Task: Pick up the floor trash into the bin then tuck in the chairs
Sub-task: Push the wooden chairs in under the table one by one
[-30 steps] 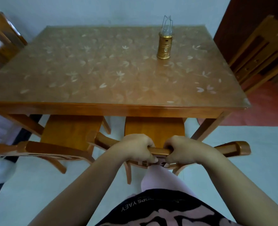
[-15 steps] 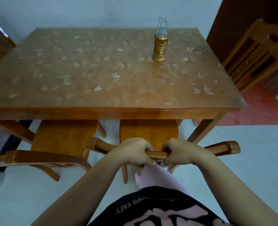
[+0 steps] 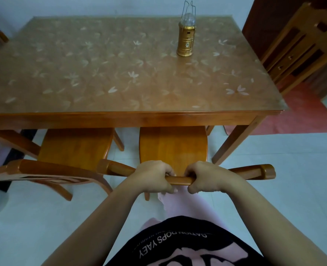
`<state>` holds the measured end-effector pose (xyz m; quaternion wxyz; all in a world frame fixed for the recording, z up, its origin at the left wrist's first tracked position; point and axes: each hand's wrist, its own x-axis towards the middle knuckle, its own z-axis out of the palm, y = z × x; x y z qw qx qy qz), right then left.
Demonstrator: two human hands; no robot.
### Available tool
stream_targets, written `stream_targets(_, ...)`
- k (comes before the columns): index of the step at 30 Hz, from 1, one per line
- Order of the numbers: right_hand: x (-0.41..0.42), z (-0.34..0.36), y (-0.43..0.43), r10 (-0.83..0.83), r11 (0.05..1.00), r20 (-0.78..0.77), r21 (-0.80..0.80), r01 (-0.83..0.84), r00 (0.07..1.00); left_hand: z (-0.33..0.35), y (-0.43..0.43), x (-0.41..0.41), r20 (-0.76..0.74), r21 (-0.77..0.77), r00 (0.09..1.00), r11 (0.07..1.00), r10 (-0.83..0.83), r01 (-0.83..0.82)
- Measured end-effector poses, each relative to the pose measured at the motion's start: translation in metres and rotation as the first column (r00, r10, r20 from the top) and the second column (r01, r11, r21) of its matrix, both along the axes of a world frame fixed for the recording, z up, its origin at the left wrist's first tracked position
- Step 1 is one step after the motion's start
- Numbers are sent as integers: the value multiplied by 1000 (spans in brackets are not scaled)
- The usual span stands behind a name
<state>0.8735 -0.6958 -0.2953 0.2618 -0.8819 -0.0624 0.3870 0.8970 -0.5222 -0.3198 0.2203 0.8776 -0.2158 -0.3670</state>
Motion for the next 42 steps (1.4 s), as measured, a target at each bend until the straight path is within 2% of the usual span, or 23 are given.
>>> stream_targets(2,-1,0,0,-3,1000,22,-8,3,1000,2,-1,-1,18,0,1000,1000,17,-17)
stream_targets(7,-2,-2,2,5,999,69,-50,-2,998,5,-4,-8,174,48,985,998,23,-31)
stream_targets(11,-1,-8,1,2,998,86,-60,4,996,7,-5,-14,210,27,976,997,59,-66)
stream_targets(15,-4,-12,-3,23,999,130,-46,-17,991,8,-7,-21,308,-3,944,993,115,-120)
stream_targets(22,-22,-7,-33,88,996,402,-16,-89,911,2,-13,-37,508,-49,844,984,173,-172)
stream_targets(29,-35,-25,-81,-3,1000,551,-9,9,834,0,-25,-45,638,-122,729,967,248,-222)
stream_targets(34,-37,-30,-83,-25,999,614,46,-5,789,-4,-28,-46,693,-151,670,962,266,-227)
stream_targets(38,-31,-27,-93,-49,998,631,53,20,774,0,-39,-43,641,-88,724,961,255,-260)
stream_targets(42,-22,-24,-99,-71,997,617,70,35,784,1,-46,-36,644,-69,722,959,254,-276)
